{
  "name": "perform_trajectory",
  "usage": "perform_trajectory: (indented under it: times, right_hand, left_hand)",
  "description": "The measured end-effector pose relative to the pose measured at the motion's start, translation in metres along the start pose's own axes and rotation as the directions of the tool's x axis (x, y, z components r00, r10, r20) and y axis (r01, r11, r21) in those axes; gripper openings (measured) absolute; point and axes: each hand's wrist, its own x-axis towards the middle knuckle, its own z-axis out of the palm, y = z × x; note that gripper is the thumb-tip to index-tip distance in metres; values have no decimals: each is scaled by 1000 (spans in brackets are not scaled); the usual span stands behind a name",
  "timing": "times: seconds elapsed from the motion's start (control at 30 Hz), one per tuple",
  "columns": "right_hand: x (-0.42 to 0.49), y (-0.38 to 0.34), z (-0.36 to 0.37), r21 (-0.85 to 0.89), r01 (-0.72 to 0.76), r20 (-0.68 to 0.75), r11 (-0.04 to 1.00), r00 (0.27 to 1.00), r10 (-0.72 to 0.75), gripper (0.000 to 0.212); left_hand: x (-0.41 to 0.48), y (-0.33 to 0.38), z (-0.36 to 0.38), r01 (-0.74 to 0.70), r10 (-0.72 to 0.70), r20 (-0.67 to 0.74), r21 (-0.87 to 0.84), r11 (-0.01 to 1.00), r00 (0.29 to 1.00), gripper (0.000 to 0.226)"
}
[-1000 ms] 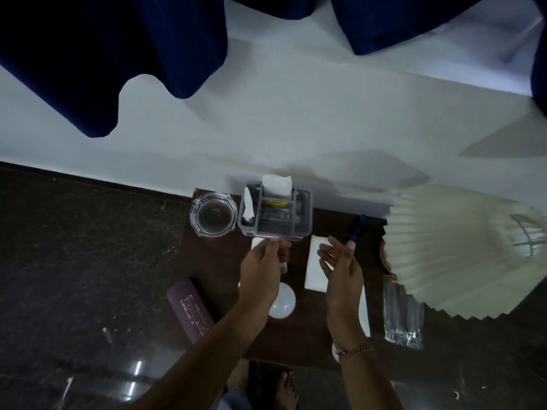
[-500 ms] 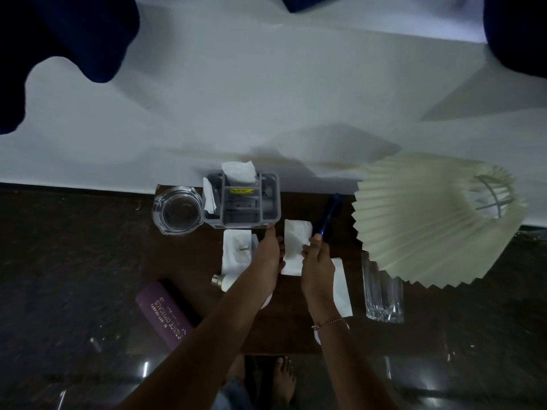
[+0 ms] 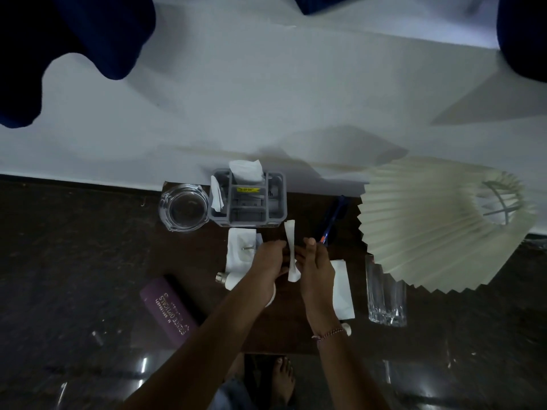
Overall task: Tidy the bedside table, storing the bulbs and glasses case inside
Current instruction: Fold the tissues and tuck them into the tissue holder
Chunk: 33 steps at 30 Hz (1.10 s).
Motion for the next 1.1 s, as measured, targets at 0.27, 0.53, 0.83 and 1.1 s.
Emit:
perform_trajectory:
  times: [0.27, 0.53, 0.83, 1.1]
  right_hand:
    - [-22, -14, -8, -11, 94, -13, 995, 995, -94, 16]
    - [-34, -60, -4, 68, 220, -45, 973, 975, -217, 18]
    - [-31, -107, 12, 307, 52, 173, 950, 979, -109, 61]
    - [-16, -122, 11, 374, 5, 213, 927, 973, -92, 64]
  left_hand:
    - [-23, -13, -13, -353, 376, -31, 283, 892, 926, 26]
    - [-51, 17, -23, -563, 669, -128, 438, 700, 732, 11]
    - [-54, 51, -20, -659, 792, -129, 483, 576, 597, 14]
    - [-61, 71, -21, -631, 632, -72, 29, 775, 772, 20]
